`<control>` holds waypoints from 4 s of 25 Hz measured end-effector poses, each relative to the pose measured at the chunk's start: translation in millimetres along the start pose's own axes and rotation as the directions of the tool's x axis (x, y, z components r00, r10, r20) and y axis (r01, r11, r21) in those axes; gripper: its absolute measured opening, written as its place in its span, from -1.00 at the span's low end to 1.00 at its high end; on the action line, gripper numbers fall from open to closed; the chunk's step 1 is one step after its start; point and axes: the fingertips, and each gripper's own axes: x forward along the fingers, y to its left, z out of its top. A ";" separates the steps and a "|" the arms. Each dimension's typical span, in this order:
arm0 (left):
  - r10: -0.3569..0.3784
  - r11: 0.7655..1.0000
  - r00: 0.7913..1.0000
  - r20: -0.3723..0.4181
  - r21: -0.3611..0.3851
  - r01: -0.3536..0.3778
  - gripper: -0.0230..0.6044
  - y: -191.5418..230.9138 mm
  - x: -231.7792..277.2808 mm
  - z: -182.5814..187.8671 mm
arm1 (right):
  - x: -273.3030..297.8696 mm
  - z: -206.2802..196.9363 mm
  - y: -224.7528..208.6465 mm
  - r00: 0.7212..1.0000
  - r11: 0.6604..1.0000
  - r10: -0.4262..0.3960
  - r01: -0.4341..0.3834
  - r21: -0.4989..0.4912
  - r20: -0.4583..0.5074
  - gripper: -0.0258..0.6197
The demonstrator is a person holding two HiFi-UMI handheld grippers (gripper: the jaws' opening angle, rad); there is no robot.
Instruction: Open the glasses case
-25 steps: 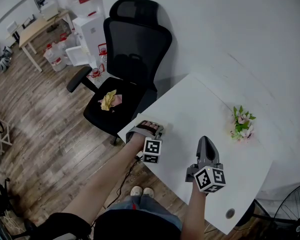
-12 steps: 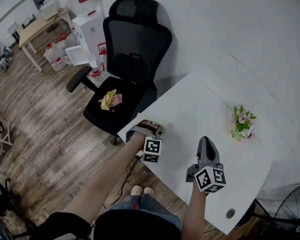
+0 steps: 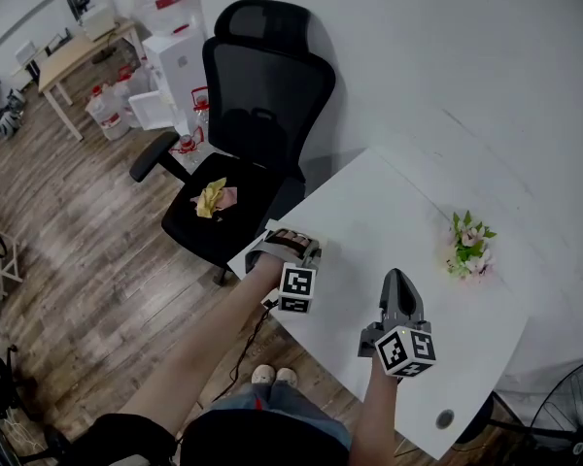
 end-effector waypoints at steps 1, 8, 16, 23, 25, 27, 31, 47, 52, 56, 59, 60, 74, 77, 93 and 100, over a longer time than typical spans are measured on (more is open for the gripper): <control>0.008 1.000 1.000 0.005 -0.009 -0.008 -0.85 4.4 2.1 0.5 | -0.1 -0.1 -0.1 1.000 1.000 0.001 -0.001 0.000 -0.002 -0.89; 0.051 0.998 0.998 0.037 -0.050 -0.049 -0.87 31.4 18.8 4.7 | -6.5 1.0 -3.7 1.000 1.000 -0.013 0.013 -0.006 -0.005 -0.89; 0.011 0.998 1.000 0.013 -0.057 -0.010 -0.85 43.6 28.8 -1.4 | -19.5 0.5 -13.0 0.999 0.999 -0.047 0.047 -0.014 -0.013 -0.89; 0.006 0.998 1.000 -0.003 -0.061 -0.006 -0.84 46.3 34.5 -6.3 | -28.1 0.0 -17.0 0.998 0.998 -0.068 0.068 -0.019 -0.014 -0.89; 0.011 0.997 1.000 0.011 -0.074 -0.010 -0.84 47.1 37.0 -4.1 | -28.9 0.2 -15.6 0.998 0.997 -0.068 0.068 -0.022 -0.014 -0.89; 0.014 0.997 1.000 0.018 -0.081 -0.013 -0.84 47.3 36.5 -3.2 | -29.8 0.4 -13.8 0.998 0.997 -0.068 0.068 -0.025 -0.014 -0.89; 0.006 0.997 1.000 0.014 -0.080 -0.004 -0.84 42.4 25.9 -4.2 | -31.9 0.5 -10.0 0.998 0.998 -0.064 0.064 -0.027 -0.013 -0.89; 0.334 0.715 0.915 0.225 -0.694 -0.091 -0.90 100.3 -80.8 2.7 | -28.6 18.3 20.1 1.000 0.999 -0.004 0.005 -0.040 0.027 -0.89; 0.497 0.491 0.832 0.245 -0.871 -0.037 -0.90 121.2 -140.6 -17.1 | -18.4 25.3 38.7 0.998 0.998 0.035 -0.032 -0.054 0.044 -0.89; 0.594 0.375 0.776 0.214 -0.926 -0.032 -0.90 123.7 -177.8 -38.0 | -11.5 30.4 53.7 0.996 0.996 0.063 -0.059 -0.066 0.055 -0.89; 0.642 0.289 0.746 0.175 -0.957 -0.023 -0.90 117.7 -203.0 -54.4 | -7.6 33.7 63.2 0.995 0.994 0.081 -0.076 -0.079 0.065 -0.89; 0.655 0.259 0.738 0.162 -0.966 -0.018 -0.90 114.4 -209.9 -59.7 | -6.6 34.5 66.5 0.994 0.993 0.086 -0.080 -0.082 0.069 -0.89; 0.681 0.167 0.725 0.104 -0.986 -0.016 -0.90 76.0 -241.0 -83.4 | -15.7 35.9 85.3 0.992 0.989 0.085 -0.073 -0.127 0.092 -0.90; 0.681 0.172 0.724 0.109 -0.985 -0.013 -0.90 76.3 -244.6 -80.2 | -18.3 35.2 84.9 0.992 0.989 0.084 -0.072 -0.130 0.091 -0.90; 0.673 0.175 0.733 0.097 -0.984 -0.030 -0.90 69.3 -253.1 -82.5 | -21.3 30.7 92.6 0.991 0.988 0.104 -0.093 -0.123 0.079 -0.90; 0.668 0.177 0.738 0.094 -0.984 -0.034 -0.90 66.9 -250.6 -83.5 | -18.8 27.9 93.7 0.991 0.987 0.110 -0.100 -0.124 0.072 -0.90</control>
